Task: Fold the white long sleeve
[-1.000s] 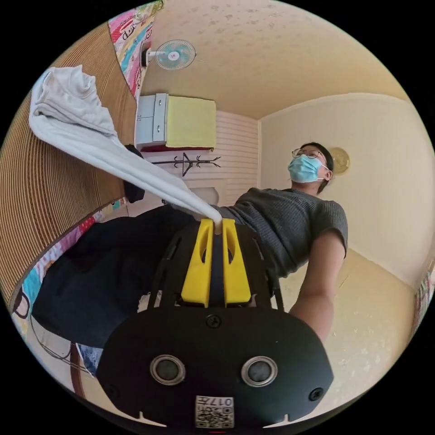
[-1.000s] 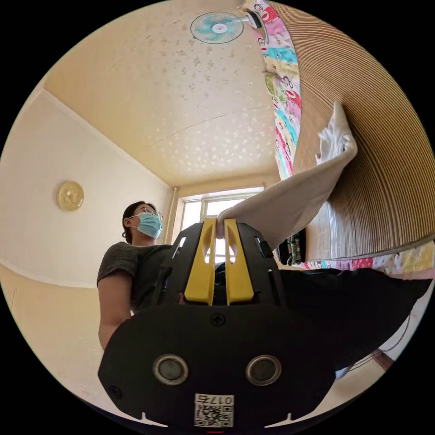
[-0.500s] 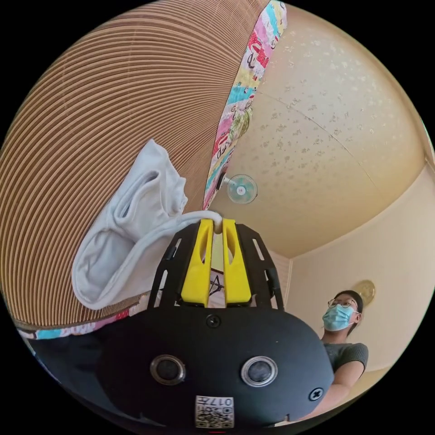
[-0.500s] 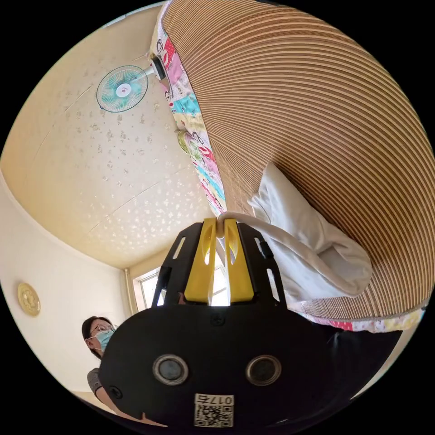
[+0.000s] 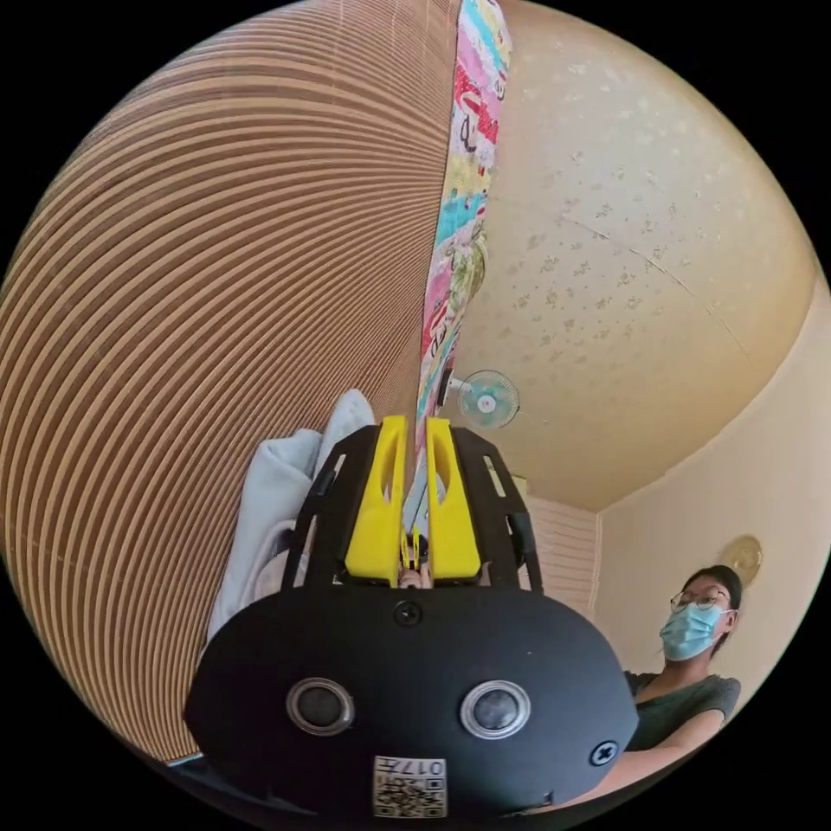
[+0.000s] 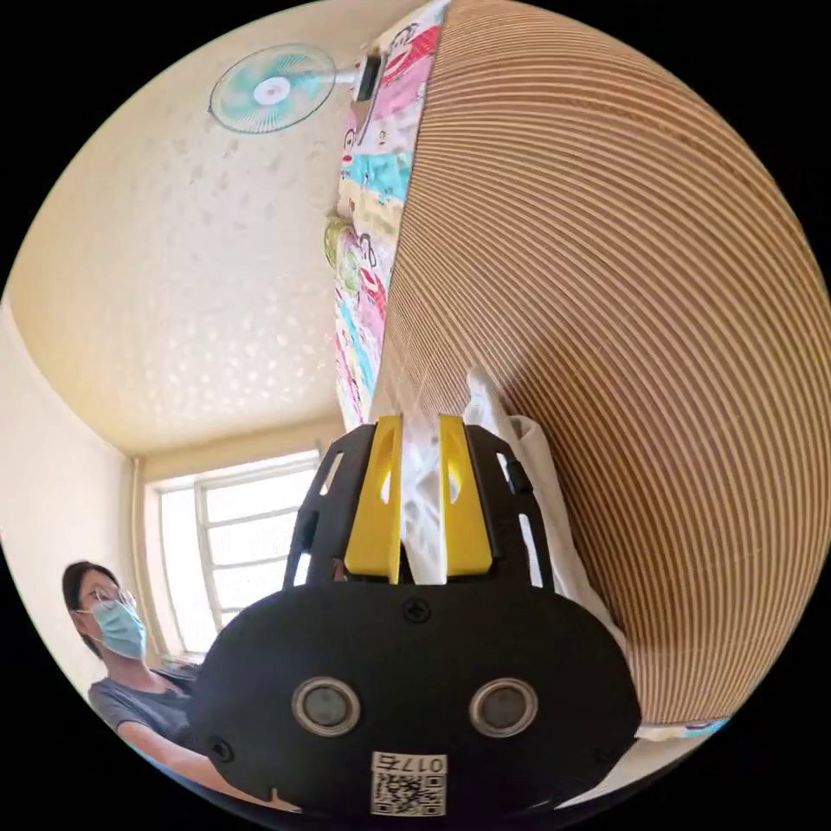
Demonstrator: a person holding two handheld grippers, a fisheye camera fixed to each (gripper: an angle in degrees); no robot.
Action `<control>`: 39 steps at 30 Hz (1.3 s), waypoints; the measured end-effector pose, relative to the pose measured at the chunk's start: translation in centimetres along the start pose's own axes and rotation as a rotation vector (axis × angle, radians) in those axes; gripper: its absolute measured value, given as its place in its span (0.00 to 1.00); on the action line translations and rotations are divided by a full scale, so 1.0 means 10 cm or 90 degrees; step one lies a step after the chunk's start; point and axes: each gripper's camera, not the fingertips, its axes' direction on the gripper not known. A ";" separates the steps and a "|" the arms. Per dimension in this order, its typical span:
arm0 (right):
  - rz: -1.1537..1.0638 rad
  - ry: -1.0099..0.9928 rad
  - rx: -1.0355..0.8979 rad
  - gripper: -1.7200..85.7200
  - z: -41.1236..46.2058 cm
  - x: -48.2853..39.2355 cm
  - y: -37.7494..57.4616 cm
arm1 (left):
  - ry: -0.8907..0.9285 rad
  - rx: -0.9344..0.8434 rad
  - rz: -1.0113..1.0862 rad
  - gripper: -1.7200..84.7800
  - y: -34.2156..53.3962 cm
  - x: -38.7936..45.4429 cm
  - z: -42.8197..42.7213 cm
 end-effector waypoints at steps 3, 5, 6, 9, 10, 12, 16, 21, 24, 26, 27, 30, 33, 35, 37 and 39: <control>-0.102 0.150 -0.108 0.10 0.30 -0.37 0.27 | -0.054 -0.027 0.010 0.14 0.30 -0.09 -0.25; -0.170 0.253 -0.218 0.11 0.77 -0.59 0.62 | -0.204 -0.116 0.038 0.16 0.54 -0.11 -0.23; -0.183 0.260 -0.242 0.11 0.90 -0.62 0.72 | -0.292 -0.180 0.045 0.19 0.72 -0.17 -0.15; -0.226 0.165 -0.337 0.14 1.54 -0.77 1.15 | -0.393 -0.319 0.097 0.22 1.21 -0.37 0.14; -0.222 0.141 -0.378 0.16 1.83 -0.80 1.29 | -0.400 -0.345 0.105 0.22 1.31 -0.42 0.21; -0.229 0.139 -0.427 0.17 2.27 -0.88 1.49 | -0.438 -0.411 0.109 0.19 1.65 -0.62 0.43; -0.229 0.282 -0.513 0.22 3.27 -1.20 1.85 | -0.492 -0.386 0.115 0.10 1.91 -0.61 0.54; -0.335 0.528 -0.588 0.27 4.24 -1.60 2.15 | -0.548 -0.366 0.217 0.08 2.52 -0.16 0.77; -0.394 0.672 -0.683 0.27 4.78 -1.60 2.38 | -0.606 -0.346 0.269 0.08 2.94 0.11 0.97; -0.474 0.818 -0.731 0.21 5.07 -1.46 2.56 | -0.639 -0.335 0.306 0.08 3.18 0.24 1.13; -0.495 0.855 -0.736 0.19 5.11 -1.42 2.60 | -0.654 -0.327 0.333 0.08 3.33 0.32 1.23; -0.517 0.811 -0.732 0.13 4.97 -1.48 2.50 | -0.696 -0.319 0.365 0.08 3.59 0.40 1.36; -0.480 0.619 -0.662 0.12 4.29 -1.62 2.09 | -0.644 -0.295 0.442 0.11 3.85 0.57 1.20; -0.443 0.397 -0.620 0.11 3.49 -1.57 1.65 | -0.612 -0.301 0.534 0.13 4.06 0.67 1.09; -0.434 0.239 -0.579 0.11 2.83 -1.43 1.33 | -0.627 -0.315 0.568 0.14 4.19 0.66 1.00; -0.440 0.128 -0.521 0.11 2.17 -1.23 1.06 | -0.616 -0.351 0.524 0.15 4.22 0.48 0.92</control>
